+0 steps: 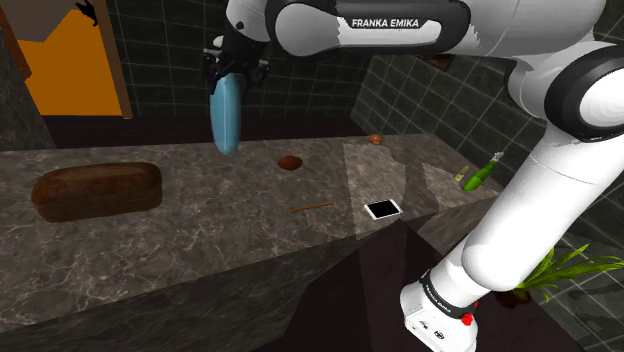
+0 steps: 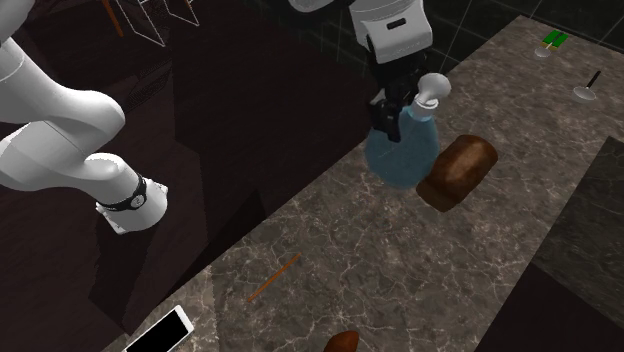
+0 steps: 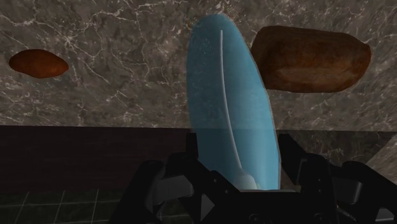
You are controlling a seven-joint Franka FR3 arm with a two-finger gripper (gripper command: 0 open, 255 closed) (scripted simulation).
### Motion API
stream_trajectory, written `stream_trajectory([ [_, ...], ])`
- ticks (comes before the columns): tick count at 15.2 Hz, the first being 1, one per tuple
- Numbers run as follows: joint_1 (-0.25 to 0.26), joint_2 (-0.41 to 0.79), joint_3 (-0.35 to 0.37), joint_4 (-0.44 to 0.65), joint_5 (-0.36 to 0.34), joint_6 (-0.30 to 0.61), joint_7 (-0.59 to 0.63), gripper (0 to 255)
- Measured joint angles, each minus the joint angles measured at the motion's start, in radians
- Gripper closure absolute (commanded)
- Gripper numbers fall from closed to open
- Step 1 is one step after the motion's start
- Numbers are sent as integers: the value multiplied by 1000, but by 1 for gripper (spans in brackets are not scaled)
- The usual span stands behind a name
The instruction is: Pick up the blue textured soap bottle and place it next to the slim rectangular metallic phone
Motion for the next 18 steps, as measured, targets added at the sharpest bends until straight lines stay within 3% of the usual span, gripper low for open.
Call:
stream_trajectory([
  [15, 23, 28, 10, 234, 2, -209, -34, 255],
  [18, -34, -71, -5, 126, 79, -172, -96, 255],
])
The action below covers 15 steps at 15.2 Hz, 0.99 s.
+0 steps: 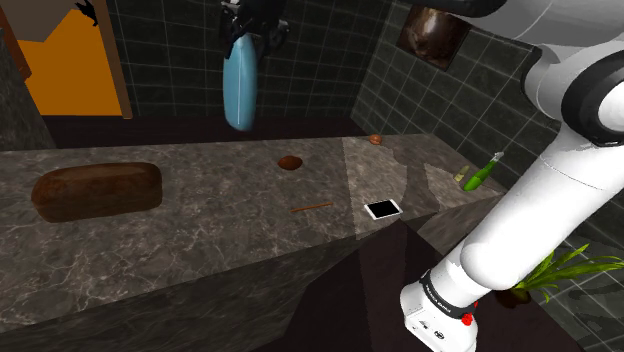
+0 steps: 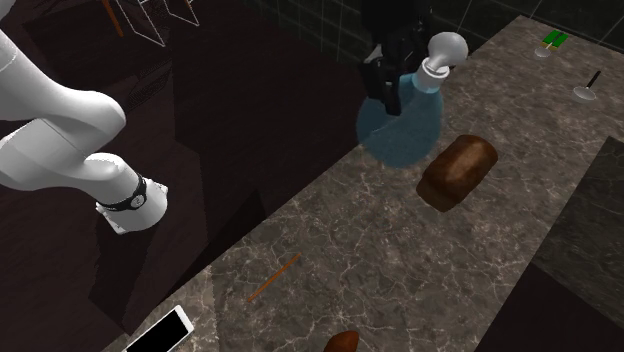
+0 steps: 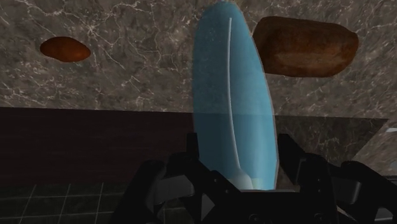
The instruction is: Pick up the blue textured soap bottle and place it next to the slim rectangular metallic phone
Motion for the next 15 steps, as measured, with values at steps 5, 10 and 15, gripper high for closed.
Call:
stream_trajectory([
  [5, -64, -192, -65, -188, 153, 44, -143, 255],
  [10, -78, -379, -166, -378, 274, 70, -290, 255],
  [15, -75, -532, -278, -523, 341, 61, -425, 255],
])
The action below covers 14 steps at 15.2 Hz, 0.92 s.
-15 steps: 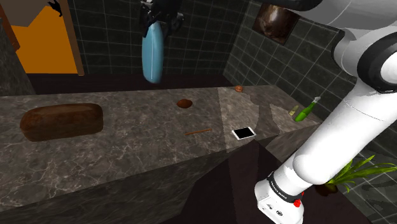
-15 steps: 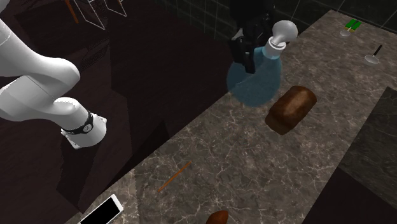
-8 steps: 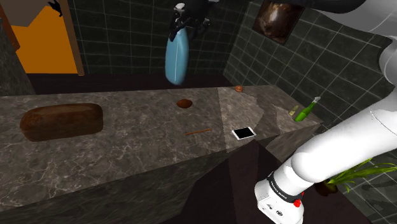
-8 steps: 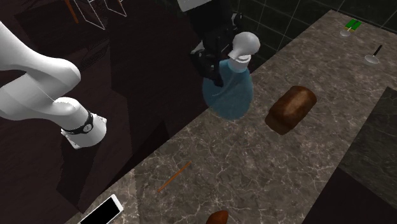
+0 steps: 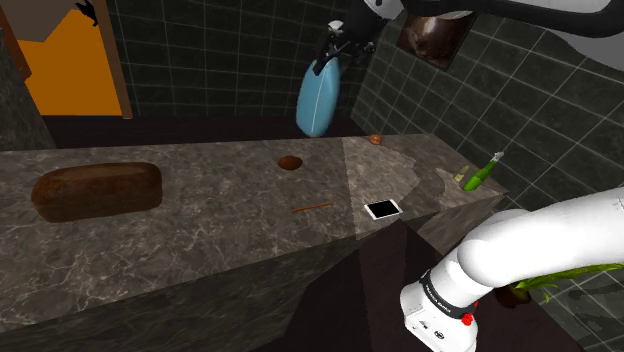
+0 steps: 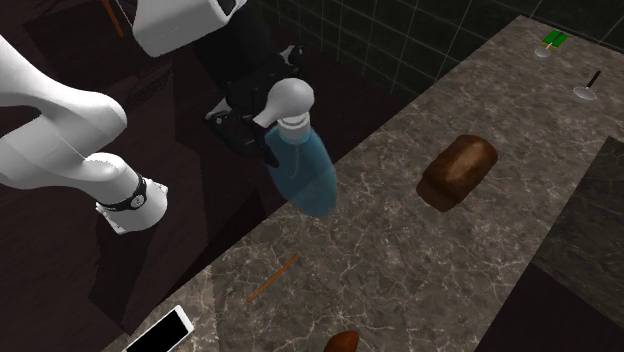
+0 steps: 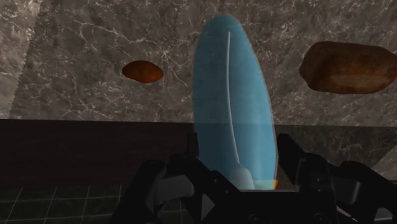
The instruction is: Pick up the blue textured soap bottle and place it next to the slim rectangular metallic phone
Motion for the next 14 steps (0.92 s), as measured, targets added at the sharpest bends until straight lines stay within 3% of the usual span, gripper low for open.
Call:
stream_trajectory([
  [7, -9, -151, -147, -121, 22, -44, -163, 255],
  [14, -35, -282, -297, -216, 0, -98, -320, 255],
])
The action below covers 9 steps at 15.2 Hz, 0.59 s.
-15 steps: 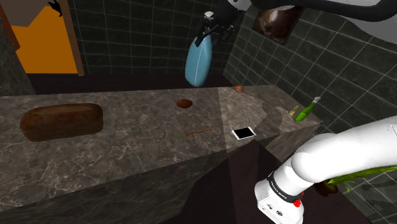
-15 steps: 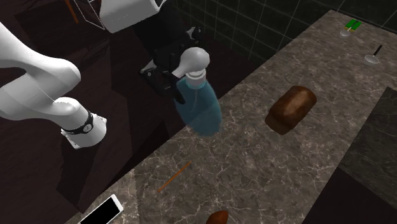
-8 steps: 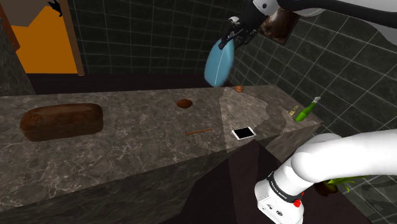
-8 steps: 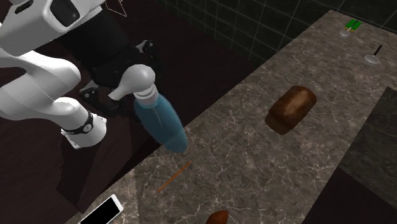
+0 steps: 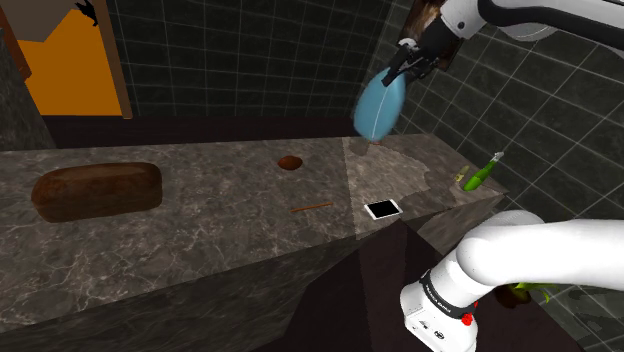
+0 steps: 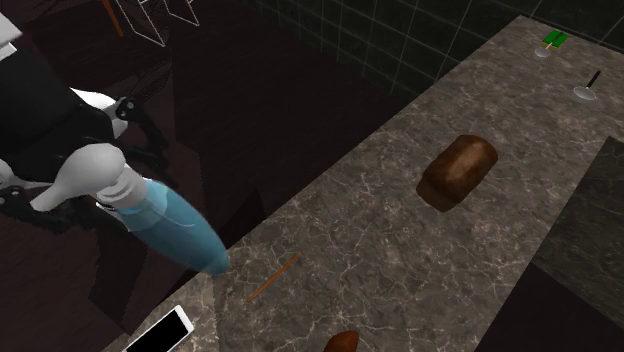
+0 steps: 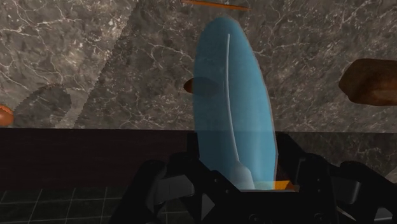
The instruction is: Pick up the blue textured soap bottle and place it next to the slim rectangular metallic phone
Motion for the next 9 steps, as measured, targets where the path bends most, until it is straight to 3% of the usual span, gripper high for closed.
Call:
stream_trajectory([
  [4, -17, -45, -70, -40, -21, -13, -73, 255],
  [9, -20, -61, -79, -118, -22, 47, -89, 255],
])
